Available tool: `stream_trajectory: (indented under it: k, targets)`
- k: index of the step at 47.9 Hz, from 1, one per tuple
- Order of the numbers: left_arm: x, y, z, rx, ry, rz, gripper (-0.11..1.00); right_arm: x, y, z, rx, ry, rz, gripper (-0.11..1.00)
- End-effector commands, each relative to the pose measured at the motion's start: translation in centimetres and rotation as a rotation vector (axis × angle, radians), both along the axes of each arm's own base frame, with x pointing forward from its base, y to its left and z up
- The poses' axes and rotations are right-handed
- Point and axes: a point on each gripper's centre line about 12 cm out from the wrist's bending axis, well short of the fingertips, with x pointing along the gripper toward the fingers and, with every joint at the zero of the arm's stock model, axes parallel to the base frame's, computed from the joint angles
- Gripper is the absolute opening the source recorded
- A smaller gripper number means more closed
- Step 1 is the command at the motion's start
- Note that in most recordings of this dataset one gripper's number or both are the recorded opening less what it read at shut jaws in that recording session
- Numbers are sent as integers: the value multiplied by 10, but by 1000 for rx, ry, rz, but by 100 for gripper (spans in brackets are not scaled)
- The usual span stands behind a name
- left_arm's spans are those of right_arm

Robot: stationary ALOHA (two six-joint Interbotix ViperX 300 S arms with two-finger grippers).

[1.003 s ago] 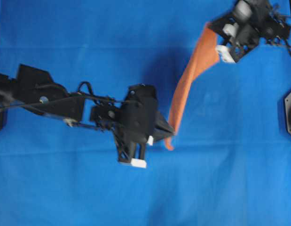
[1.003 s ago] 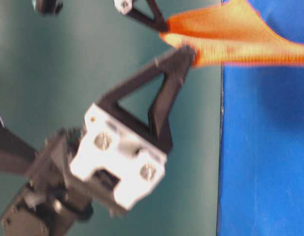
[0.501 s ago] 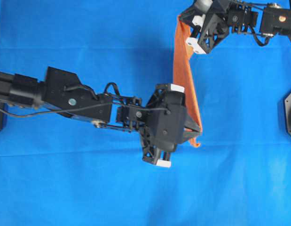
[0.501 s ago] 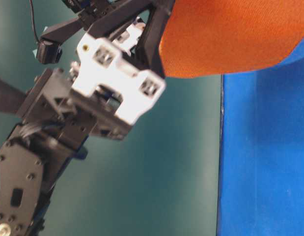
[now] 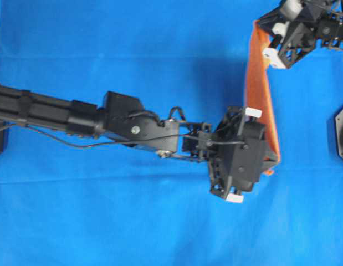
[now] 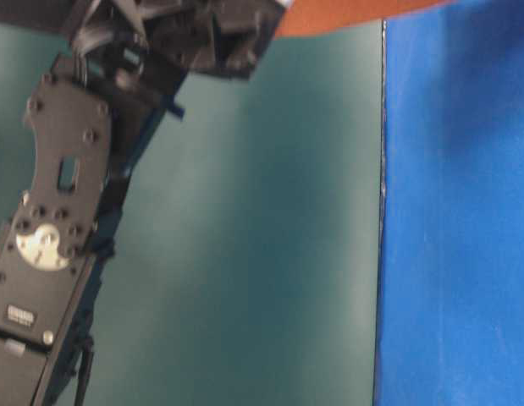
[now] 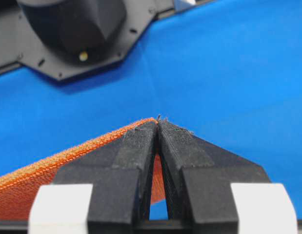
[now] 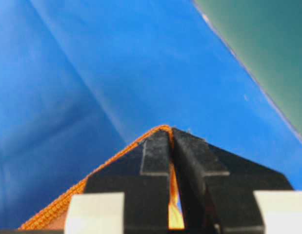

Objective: Fold the orange towel.
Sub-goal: 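Swing the right gripper's end up and over toward the left gripper, then lay the towel down vertically, release, and retract both grippers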

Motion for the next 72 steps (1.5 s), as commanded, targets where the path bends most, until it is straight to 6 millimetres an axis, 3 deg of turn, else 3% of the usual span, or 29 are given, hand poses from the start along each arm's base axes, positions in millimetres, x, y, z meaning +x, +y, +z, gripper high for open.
stream_trajectory:
  k: [1,8,13,23,33,41,56,61,63,72]
  targets:
    - [-1,-30,26,-7,-49,-52,2,-9,-12,6,-7,-11,-58,3]
    - [-10,-28,15,-27,11,-39,2,8,-17,-9,16,10,-28,3]
    - [-22,-24,2,-58,59,-17,2,31,-25,-25,36,23,13,3]
    - [-62,-10,-39,-95,203,34,2,82,-35,-48,61,13,92,3]
    - [-94,-5,-58,-137,245,66,2,118,-33,-55,58,12,151,3]
    - [-105,-3,-65,-151,239,75,2,123,-31,-55,57,14,160,3]
    - [-105,4,-72,-149,249,91,2,118,-27,-64,77,28,156,4]
    - [-104,7,-71,-149,247,96,11,117,-25,-66,82,31,158,5]
    - [-103,9,-71,-149,246,99,18,117,-22,-67,82,36,165,11]
    - [-103,12,-70,-148,243,105,57,122,-13,-66,72,42,200,63]
